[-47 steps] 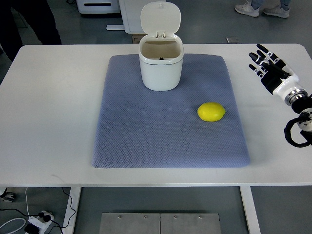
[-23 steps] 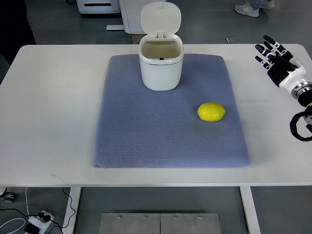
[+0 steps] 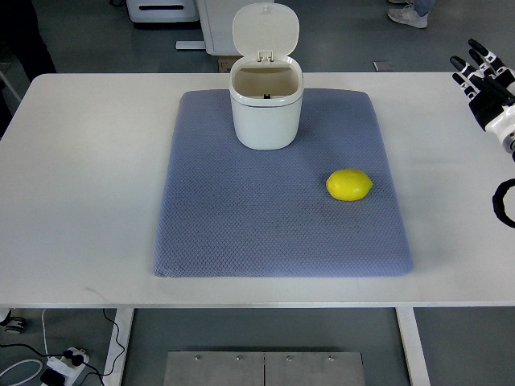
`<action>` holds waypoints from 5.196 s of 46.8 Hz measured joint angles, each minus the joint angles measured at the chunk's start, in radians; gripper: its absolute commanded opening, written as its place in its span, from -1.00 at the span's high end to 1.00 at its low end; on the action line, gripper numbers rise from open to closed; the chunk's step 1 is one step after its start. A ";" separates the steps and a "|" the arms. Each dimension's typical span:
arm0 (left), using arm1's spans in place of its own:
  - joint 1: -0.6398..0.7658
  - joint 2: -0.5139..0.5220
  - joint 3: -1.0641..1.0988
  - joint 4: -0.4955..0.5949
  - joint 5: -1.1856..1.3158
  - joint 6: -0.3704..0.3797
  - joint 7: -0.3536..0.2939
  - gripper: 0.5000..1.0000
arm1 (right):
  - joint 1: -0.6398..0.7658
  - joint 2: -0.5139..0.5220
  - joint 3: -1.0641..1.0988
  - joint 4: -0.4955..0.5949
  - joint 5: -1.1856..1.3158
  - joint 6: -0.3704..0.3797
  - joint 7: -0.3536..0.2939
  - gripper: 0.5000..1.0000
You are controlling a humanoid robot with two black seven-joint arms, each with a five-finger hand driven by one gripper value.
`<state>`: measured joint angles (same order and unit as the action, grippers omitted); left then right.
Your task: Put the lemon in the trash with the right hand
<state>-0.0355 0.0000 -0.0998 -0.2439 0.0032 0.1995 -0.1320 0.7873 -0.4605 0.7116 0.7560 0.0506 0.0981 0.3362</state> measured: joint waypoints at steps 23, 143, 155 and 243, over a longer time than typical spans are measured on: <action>0.000 0.000 0.000 0.000 0.001 0.000 0.000 -1.00 | -0.012 -0.001 -0.043 0.006 -0.062 0.052 0.017 -1.00; 0.000 0.000 0.000 0.000 0.000 0.000 0.000 -1.00 | 0.076 -0.232 -0.742 0.469 -0.558 -0.270 0.254 -1.00; 0.000 0.000 0.000 0.000 0.000 0.000 0.000 -1.00 | 0.088 -0.189 -0.744 0.430 -0.557 -0.271 0.236 -1.00; 0.000 0.000 0.000 0.000 0.000 0.000 0.000 -1.00 | 0.114 -0.044 -0.807 0.292 -0.551 -0.312 0.223 0.62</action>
<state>-0.0353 0.0000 -0.0997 -0.2439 0.0034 0.1994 -0.1319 0.9015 -0.5040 -0.0950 1.0477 -0.4999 -0.2135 0.5596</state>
